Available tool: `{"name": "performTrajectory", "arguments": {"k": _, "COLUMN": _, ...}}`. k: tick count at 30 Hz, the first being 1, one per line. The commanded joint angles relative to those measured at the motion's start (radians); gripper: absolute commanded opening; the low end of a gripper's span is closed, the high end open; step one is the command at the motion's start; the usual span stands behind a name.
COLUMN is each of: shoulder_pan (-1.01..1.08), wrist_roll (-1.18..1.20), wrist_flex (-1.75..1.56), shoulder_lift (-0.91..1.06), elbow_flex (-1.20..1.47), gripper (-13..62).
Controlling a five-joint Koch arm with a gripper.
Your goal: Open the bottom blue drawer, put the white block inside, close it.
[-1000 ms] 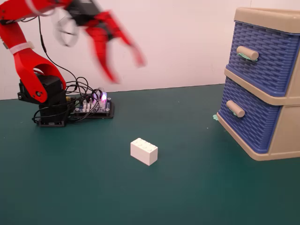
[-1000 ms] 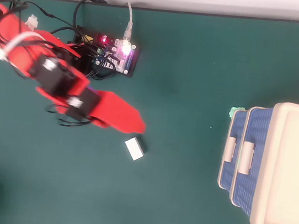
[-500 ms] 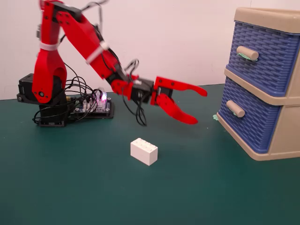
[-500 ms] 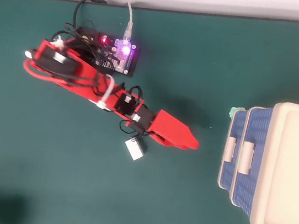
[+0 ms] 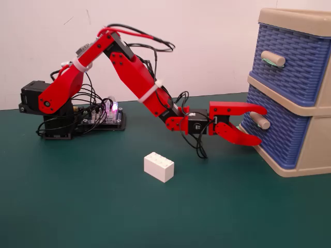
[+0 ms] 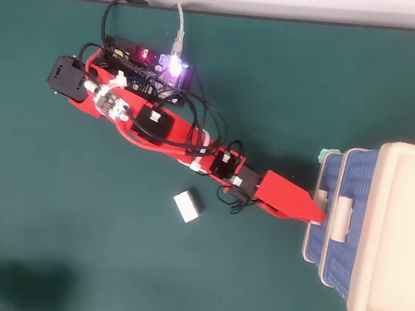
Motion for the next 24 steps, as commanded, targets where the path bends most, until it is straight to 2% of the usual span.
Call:
{"name": "performTrajectory", "arguments": {"k": 1, "shoulder_pan": -0.031, "wrist_roll": 0.028, "wrist_flex": 0.011, "shoulder_lift": 0.018, "elbow_flex": -0.072, "gripper": 30.8}}
{"name": "performTrajectory", "arguments": {"k": 2, "shoulder_pan": -0.035, "wrist_roll": 0.026, "wrist_flex": 0.038, "shoulder_lift": 0.018, "elbow_flex": -0.087, "gripper": 30.7}}
{"name": "performTrajectory", "arguments": {"k": 5, "shoulder_pan": -0.057, "wrist_roll": 0.023, "wrist_flex": 0.115, "shoulder_lift": 0.018, "elbow_flex": -0.120, "gripper": 23.7}}
{"name": "performTrajectory", "arguments": {"k": 14, "shoulder_pan": -0.061, "wrist_roll": 0.026, "wrist_flex": 0.339, "shoulder_lift": 0.037, "elbow_flex": -0.121, "gripper": -7.1}}
{"name": "performTrajectory", "arguments": {"k": 19, "shoulder_pan": -0.057, "wrist_roll": 0.026, "wrist_flex": 0.357, "shoulder_lift": 0.115, "elbow_flex": -0.012, "gripper": -8.0}}
{"name": "performTrajectory", "arguments": {"k": 24, "shoulder_pan": -0.032, "wrist_roll": 0.032, "wrist_flex": 0.359, "shoulder_lift": 0.388, "elbow_flex": 0.368, "gripper": -8.0}}
